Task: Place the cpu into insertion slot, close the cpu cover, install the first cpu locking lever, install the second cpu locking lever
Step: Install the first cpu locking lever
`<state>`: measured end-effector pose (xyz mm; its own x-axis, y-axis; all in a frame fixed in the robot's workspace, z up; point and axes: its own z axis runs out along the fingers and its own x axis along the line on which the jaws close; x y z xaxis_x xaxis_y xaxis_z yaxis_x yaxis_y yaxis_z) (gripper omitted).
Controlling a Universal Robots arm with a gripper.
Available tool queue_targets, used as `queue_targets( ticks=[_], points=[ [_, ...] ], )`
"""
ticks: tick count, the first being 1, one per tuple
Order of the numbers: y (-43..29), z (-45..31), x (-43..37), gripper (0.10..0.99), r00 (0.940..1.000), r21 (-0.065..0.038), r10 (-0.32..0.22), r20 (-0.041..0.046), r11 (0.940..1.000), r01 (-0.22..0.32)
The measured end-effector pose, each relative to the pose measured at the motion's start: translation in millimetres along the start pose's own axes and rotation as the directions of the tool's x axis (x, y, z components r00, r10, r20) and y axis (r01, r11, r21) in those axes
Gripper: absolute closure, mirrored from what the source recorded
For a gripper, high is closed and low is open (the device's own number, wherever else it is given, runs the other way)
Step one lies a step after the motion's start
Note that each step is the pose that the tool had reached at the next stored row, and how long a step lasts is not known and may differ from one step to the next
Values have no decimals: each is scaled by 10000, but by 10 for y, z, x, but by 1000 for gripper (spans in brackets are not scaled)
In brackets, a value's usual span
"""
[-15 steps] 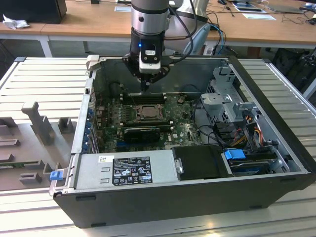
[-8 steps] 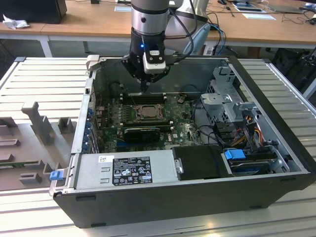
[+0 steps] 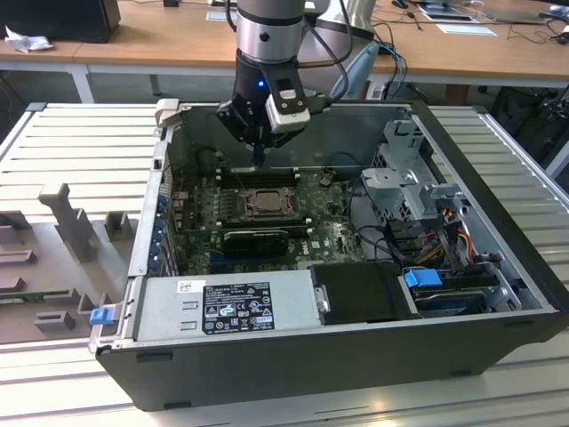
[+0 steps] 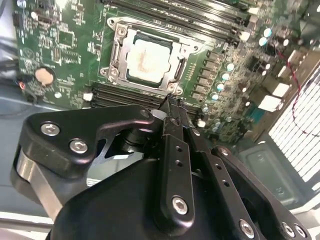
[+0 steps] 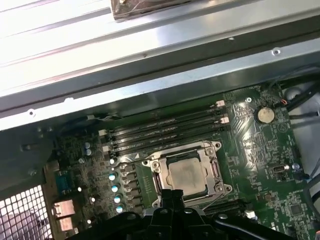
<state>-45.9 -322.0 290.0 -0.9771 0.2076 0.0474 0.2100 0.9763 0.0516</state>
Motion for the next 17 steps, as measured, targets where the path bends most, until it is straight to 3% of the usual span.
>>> queue_targets(
  ticks=[3,5,11,15,17],
  points=[
    [-1,3,0,980,9981,27,-616,-17,9981,616],
    [-4,15,-1,980,9953,30,-971,25,9953,971],
    [-10,57,7,980,9729,84,-2313,-27,9729,2313],
    [-78,122,307,980,9726,61,-2323,48,9726,2323],
    [-102,141,416,980,9726,47,-2324,69,9726,2324]
  ],
)
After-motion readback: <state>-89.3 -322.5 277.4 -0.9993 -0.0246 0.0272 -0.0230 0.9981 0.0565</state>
